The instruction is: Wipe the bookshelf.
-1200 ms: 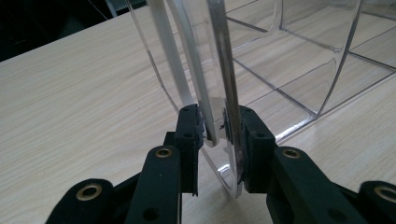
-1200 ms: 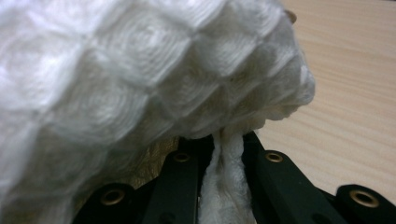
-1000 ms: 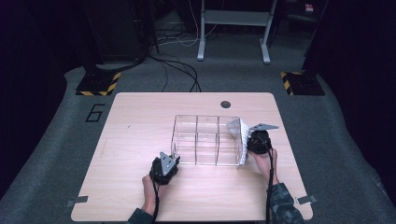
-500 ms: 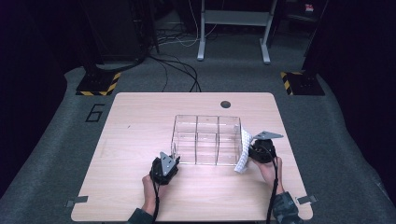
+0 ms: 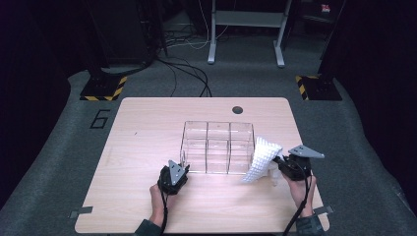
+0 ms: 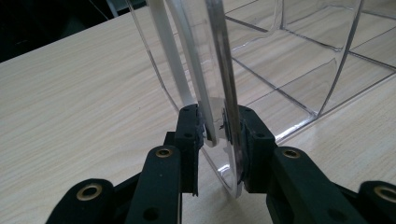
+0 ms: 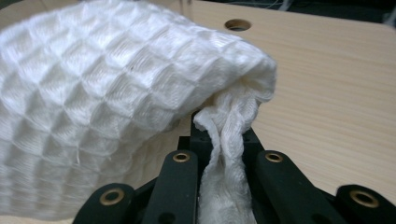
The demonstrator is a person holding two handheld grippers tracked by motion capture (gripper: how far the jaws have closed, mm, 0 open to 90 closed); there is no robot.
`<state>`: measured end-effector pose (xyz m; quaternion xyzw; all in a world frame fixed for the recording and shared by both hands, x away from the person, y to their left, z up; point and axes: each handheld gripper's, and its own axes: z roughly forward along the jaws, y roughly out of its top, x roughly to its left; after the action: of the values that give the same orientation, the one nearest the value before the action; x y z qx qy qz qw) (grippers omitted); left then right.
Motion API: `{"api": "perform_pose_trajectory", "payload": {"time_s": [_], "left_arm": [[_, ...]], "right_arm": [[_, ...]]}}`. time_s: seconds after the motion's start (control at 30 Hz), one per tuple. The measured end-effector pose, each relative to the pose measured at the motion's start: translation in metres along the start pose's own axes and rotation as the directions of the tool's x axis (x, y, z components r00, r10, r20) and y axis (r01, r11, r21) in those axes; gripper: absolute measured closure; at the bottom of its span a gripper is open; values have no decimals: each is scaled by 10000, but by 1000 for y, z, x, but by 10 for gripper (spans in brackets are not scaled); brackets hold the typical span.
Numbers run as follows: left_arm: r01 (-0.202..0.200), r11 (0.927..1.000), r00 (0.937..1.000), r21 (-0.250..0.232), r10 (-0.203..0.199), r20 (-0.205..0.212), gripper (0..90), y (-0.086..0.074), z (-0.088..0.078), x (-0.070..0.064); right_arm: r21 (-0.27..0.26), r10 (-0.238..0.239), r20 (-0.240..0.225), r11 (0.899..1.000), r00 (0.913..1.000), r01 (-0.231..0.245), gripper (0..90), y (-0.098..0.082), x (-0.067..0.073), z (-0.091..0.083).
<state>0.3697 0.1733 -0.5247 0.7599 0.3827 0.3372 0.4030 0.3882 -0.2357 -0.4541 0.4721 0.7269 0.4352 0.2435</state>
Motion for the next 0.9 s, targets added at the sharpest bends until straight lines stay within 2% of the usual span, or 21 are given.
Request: {"api": "perform_pose_trajectory", "payload": {"time_s": [0.2, 0.3, 0.43, 0.57, 0.73, 0.9], "left_arm": [[20, 10000, 10000, 7, -20, 12, 728, 0, 0, 0], [3, 10000, 10000, -1, -3, -4, 729, 0, 0, 0], [37, 10000, 10000, -13, -37, -17, 729, 0, 0, -1], [37, 10000, 10000, -14, -37, -17, 728, 0, 0, -1], [34, 10000, 10000, 6, -34, 8, 729, 0, 0, -1], [-7, 10000, 10000, 1, 7, 1, 728, 0, 0, 0]], "right_arm": [[-347, -4, 911, 9994, 9958, 36, 829, 4, -8, -23], [-482, -180, 1302, 9985, 9913, 244, 829, 8, -10, -32], [-736, -464, 1112, 9958, 9927, 548, 829, 13, -6, -37], [-932, -764, 695, 9922, 9947, 828, 829, 20, 9, -32], [-950, -1241, 75, 9877, 9922, 1243, 829, 27, 32, -15], [-580, -1451, -206, 9879, 9892, 1437, 828, 22, 47, 5]]}}
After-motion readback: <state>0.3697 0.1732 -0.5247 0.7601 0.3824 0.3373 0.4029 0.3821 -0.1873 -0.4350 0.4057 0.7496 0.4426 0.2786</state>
